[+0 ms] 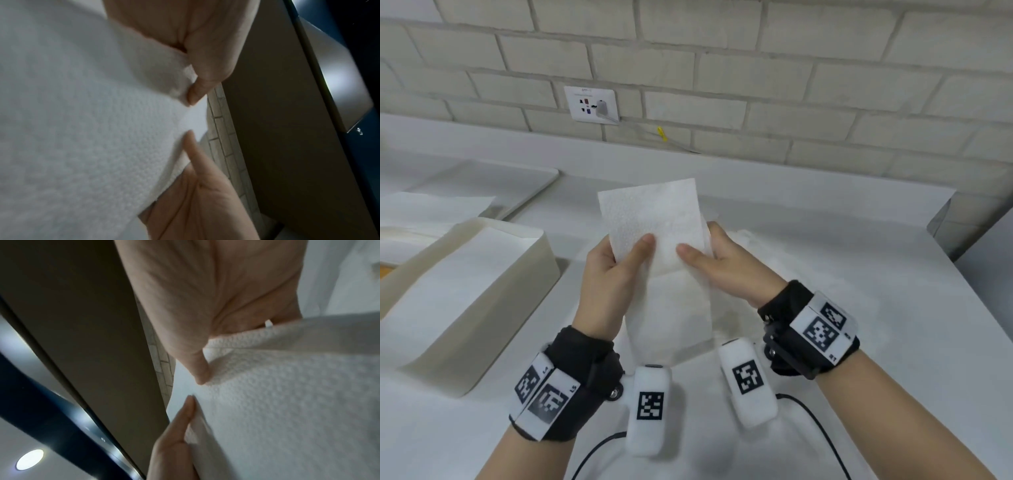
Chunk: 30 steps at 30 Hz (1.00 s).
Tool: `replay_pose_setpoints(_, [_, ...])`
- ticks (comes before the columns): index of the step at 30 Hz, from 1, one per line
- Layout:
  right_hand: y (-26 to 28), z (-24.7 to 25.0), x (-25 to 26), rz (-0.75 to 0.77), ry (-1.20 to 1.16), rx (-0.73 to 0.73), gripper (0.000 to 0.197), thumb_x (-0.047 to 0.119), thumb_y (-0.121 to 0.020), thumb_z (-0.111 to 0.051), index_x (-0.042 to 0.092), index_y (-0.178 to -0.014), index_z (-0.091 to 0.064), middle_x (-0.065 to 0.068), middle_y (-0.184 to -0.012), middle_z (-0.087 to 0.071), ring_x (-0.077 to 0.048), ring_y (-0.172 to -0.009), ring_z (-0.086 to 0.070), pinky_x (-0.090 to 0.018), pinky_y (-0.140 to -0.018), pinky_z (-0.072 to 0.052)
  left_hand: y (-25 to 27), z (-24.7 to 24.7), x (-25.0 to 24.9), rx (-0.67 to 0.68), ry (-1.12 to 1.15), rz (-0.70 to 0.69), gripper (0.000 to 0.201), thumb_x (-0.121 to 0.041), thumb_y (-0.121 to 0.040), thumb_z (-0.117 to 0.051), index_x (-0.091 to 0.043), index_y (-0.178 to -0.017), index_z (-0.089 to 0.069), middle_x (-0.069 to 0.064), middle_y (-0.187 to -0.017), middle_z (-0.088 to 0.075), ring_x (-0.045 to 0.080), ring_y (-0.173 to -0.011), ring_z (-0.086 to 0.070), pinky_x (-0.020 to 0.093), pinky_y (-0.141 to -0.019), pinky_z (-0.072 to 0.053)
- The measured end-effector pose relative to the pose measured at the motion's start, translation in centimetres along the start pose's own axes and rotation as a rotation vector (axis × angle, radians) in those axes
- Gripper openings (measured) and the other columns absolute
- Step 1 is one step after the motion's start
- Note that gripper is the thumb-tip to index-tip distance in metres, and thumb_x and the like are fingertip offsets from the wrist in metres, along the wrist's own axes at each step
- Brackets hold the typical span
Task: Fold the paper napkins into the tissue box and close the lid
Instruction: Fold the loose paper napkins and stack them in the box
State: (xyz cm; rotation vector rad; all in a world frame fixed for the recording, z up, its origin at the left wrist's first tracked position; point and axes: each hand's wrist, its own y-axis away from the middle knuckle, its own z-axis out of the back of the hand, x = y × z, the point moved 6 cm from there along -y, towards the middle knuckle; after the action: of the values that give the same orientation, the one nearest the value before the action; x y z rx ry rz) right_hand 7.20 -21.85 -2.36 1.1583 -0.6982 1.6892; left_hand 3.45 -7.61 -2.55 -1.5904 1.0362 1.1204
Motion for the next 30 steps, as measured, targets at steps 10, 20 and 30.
replay_pose_setpoints(10, [-1.8,-1.3,-2.2,0.034,0.117,-0.041,0.017,0.013,-0.093,-0.047,0.015,-0.109,-0.040,-0.009,-0.103,-0.060,-0.019,-0.084,-0.056,-0.026,-0.072,-0.045,-0.7,2.1,1.1,-0.046,-0.247,-0.224,0.089,-0.002,-0.076,-0.063,-0.041,-0.141,-0.017,-0.017,-0.151,-0.022,-0.001,-0.137,-0.028,0.022,-0.110,-0.032])
replay_pose_setpoints(20, [-3.2,-5.3,-7.4,-0.006,1.095,0.349,0.084,0.057,-0.070,-0.068,0.020,-0.135,-0.031,-0.007,-0.125,-0.038,-0.028,-0.115,-0.036,-0.037,-0.091,-0.037,-0.6,5.5,1.6,-0.121,-0.364,-0.050,0.038,-0.004,-0.086,-0.065,-0.041,-0.096,-0.065,-0.030,-0.105,-0.060,-0.014,-0.104,-0.054,0.017,-0.099,-0.042])
replay_pose_setpoints(30, [-3.3,-4.4,-5.3,0.039,1.062,0.312,0.036,0.016,-0.092,-0.043,0.021,-0.127,-0.049,-0.009,-0.124,-0.040,-0.026,-0.112,-0.043,-0.031,-0.079,-0.037,-0.6,8.1,1.8,-0.215,-0.270,0.029,0.030,-0.007,-0.086,-0.066,-0.036,-0.095,-0.069,-0.013,-0.107,-0.068,0.013,-0.103,-0.063,0.027,-0.090,-0.049])
